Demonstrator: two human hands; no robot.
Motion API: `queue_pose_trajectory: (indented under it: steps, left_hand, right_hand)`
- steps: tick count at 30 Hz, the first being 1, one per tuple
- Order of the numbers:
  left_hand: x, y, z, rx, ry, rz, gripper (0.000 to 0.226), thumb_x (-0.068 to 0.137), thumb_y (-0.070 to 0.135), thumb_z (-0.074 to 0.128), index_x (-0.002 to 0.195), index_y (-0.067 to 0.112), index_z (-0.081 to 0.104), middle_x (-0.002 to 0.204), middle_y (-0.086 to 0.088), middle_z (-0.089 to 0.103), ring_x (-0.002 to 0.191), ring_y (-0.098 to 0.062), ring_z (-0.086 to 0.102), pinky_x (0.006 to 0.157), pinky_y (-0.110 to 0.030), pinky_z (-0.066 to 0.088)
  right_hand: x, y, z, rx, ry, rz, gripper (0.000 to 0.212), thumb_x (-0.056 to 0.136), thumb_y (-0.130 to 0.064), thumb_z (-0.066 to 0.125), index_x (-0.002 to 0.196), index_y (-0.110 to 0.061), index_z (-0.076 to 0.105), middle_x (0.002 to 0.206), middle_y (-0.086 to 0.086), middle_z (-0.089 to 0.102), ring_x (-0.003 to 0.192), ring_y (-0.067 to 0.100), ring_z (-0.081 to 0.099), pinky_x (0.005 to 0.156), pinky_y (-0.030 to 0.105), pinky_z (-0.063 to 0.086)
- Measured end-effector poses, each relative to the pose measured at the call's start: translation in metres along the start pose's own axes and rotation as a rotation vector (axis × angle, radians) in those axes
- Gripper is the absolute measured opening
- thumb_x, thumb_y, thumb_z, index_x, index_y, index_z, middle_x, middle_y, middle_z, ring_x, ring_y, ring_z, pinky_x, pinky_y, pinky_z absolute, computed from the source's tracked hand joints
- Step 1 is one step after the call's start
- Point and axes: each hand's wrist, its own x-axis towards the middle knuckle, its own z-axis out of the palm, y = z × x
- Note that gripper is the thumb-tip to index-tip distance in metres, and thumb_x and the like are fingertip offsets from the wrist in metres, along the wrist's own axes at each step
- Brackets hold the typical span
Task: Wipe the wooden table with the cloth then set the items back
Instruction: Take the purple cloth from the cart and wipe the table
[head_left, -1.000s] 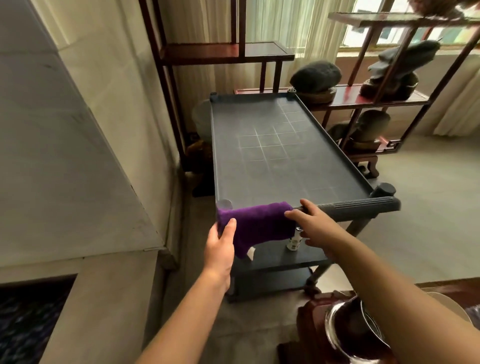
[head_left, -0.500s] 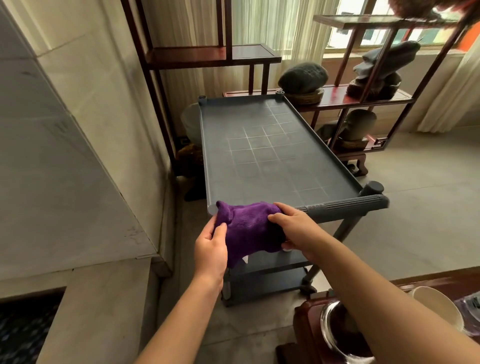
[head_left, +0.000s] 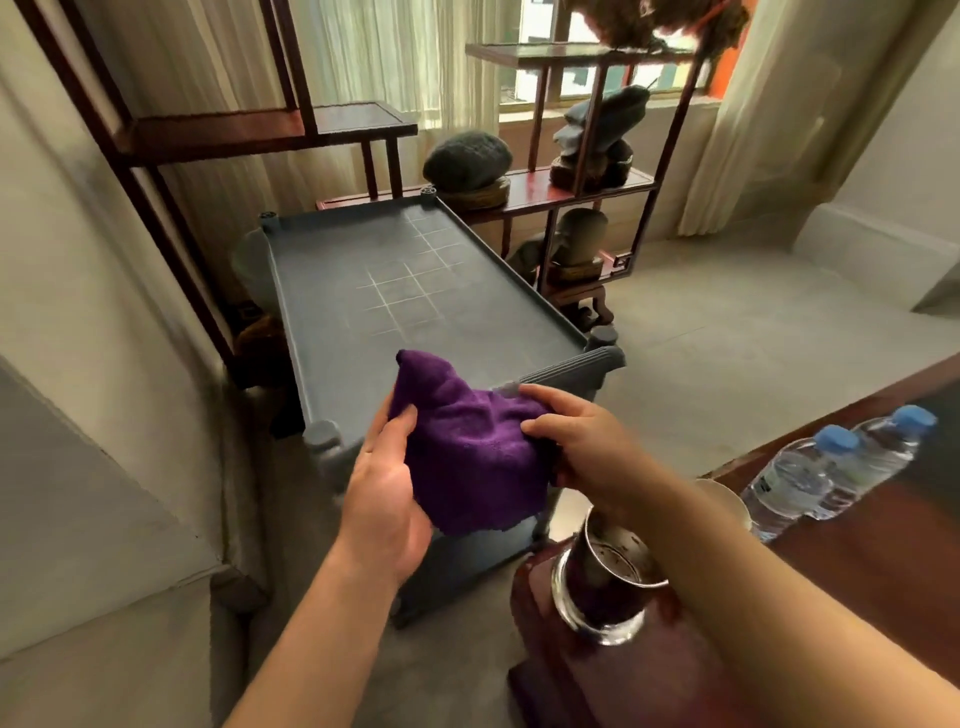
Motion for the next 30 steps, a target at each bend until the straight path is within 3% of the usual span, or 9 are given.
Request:
queue_pose_trajectory:
  steps: [3,5,8,13,17,20,22,25,30]
  left_hand:
    - [-0.012,-0.017,0.028,-0.079,-0.152,-0.212,0.045,0.097,0.034,0.046,0.141,0.023,0.051,0.137,-0.018,0.059,0.122,-0.041,0.058,0.099,-0.061,0.046]
    - [-0.021,-0.03,0.049,-0.11,-0.257,-0.355,0.053,0.096,0.036,0.046,0.147,0.019,0.044,0.142,-0.02,0.054,0.126,-0.043,0.054,0.103,-0.061,0.042]
    - [-0.039,-0.054,0.087,-0.111,-0.377,-0.491,0.053,0.099,0.034,0.041,0.148,0.015,0.041,0.14,-0.022,0.056,0.124,-0.042,0.057,0.096,-0.056,0.05]
    - [-0.078,-0.108,0.15,-0.039,-0.502,-0.71,0.055,0.089,0.028,0.051,0.141,0.011,0.05,0.126,-0.02,0.066,0.108,-0.036,0.068,0.079,-0.049,0.058]
    - [-0.121,-0.157,0.187,0.025,-0.595,-0.86,0.036,0.083,0.024,0.057,0.107,0.004,0.076,0.106,-0.019,0.074,0.09,-0.032,0.074,0.071,-0.044,0.06]
    - [-0.157,-0.191,0.203,0.052,-0.685,-1.0,0.031,0.082,0.023,0.059,0.092,0.002,0.079,0.101,-0.018,0.075,0.087,-0.031,0.075,0.069,-0.041,0.06]
    - [-0.18,-0.212,0.209,0.089,-0.703,-1.074,0.033,0.078,0.021,0.062,0.096,-0.001,0.078,0.104,-0.02,0.074,0.09,-0.032,0.074,0.072,-0.043,0.059]
    - [-0.214,-0.241,0.211,0.15,-0.727,-1.209,0.037,0.081,0.021,0.059,0.101,-0.005,0.075,0.109,-0.023,0.072,0.096,-0.034,0.073,0.078,-0.045,0.059]
    - [-0.263,-0.274,0.199,0.241,-0.731,-1.362,0.04,0.081,0.019,0.061,0.106,-0.009,0.072,0.112,-0.028,0.07,0.098,-0.037,0.071,0.079,-0.046,0.058]
  right_hand:
    - [-0.035,0.01,-0.034,0.11,0.093,0.008,0.041,0.09,-0.009,0.059,0.124,-0.031,0.06,0.111,0.002,0.065,0.058,0.001,0.061,0.043,0.02,0.041]
    - [-0.063,0.017,-0.058,0.194,0.155,0.049,0.042,0.088,-0.01,0.06,0.126,-0.029,0.06,0.113,0.007,0.066,0.068,0.01,0.061,0.048,0.023,0.042]
    - [-0.111,0.031,-0.09,0.344,0.253,0.104,0.04,0.086,-0.017,0.061,0.126,-0.021,0.062,0.116,0.009,0.067,0.091,0.026,0.057,0.063,0.028,0.041]
    - [-0.196,0.069,-0.14,0.756,0.335,0.157,0.042,0.08,-0.034,0.065,0.118,-0.017,0.069,0.102,0.01,0.062,0.086,0.026,0.058,0.081,0.04,0.048]
    - [-0.262,0.112,-0.175,1.051,0.383,0.125,0.033,0.074,-0.046,0.072,0.086,-0.018,0.06,0.089,0.008,0.045,0.086,0.025,0.049,0.094,0.04,0.042]
    - [-0.31,0.146,-0.185,1.234,0.41,0.021,0.06,0.073,-0.058,0.073,0.115,-0.02,0.054,0.127,0.019,0.045,0.123,0.031,0.045,0.115,0.046,0.025]
    - [-0.336,0.168,-0.184,1.351,0.366,-0.127,0.075,0.082,-0.061,0.066,0.136,-0.01,0.053,0.147,0.02,0.045,0.135,0.035,0.042,0.114,0.053,0.03]
    - [-0.371,0.192,-0.171,1.439,0.356,-0.275,0.072,0.092,-0.058,0.055,0.133,0.001,0.056,0.138,0.027,0.054,0.129,0.039,0.051,0.107,0.051,0.037]
    - [-0.412,0.237,-0.144,1.453,0.634,-0.31,0.084,0.083,-0.064,0.063,0.134,0.003,0.056,0.138,0.031,0.051,0.126,0.041,0.052,0.105,0.051,0.042]
